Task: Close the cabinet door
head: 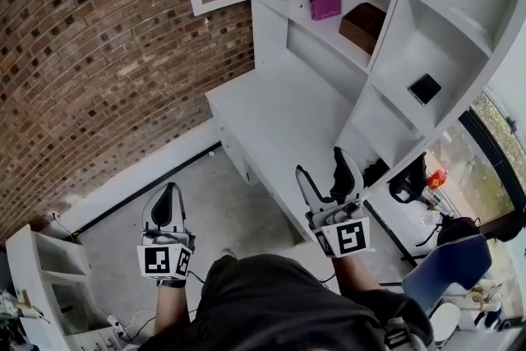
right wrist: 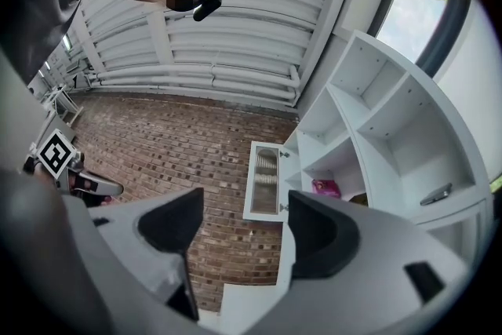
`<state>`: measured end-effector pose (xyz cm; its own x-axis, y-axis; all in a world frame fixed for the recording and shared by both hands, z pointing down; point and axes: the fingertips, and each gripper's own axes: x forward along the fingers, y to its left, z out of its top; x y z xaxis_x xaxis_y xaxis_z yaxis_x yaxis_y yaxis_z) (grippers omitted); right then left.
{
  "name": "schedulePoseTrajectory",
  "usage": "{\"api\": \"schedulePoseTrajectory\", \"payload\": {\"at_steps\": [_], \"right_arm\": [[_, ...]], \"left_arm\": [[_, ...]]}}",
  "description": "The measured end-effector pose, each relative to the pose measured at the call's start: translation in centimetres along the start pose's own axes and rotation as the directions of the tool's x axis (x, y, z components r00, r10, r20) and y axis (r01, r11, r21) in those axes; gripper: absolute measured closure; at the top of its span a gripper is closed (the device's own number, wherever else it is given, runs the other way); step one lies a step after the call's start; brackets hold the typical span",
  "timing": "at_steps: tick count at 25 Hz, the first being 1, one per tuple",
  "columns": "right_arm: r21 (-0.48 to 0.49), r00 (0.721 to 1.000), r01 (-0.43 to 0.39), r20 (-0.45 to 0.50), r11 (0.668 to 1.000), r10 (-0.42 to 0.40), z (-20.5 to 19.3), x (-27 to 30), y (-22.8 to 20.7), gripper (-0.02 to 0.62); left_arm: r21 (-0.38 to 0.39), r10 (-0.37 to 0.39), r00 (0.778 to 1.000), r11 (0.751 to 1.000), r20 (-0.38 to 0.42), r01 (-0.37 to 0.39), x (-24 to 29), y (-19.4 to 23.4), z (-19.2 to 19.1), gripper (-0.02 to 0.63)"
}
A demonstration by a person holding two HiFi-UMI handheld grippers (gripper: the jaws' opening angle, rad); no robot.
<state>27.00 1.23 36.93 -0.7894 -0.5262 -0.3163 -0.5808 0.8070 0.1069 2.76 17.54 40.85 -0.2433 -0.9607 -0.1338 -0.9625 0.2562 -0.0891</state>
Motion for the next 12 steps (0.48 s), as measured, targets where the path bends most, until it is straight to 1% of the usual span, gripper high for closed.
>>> {"api": "schedulePoseTrajectory", "payload": {"at_steps": [6,12], "right_arm": [[-0.023,1.0,-0.019,0.013,1.0,0.019,-1.2,2.7,0.4,0.27],[-0.037,1.0,-0.013,0.008,0.999,0.013,-3.1,6.8,1.3,0.27]], "left_arm": [[-0.02,0.014,1.0,1.0,-0.003,-0.014,1.5,1.8,-0.9,0.604],[-0.047,0.001,1.0,0.999,-0.001,-0.001,5.2,5.0,-3.1,0.604]]}}
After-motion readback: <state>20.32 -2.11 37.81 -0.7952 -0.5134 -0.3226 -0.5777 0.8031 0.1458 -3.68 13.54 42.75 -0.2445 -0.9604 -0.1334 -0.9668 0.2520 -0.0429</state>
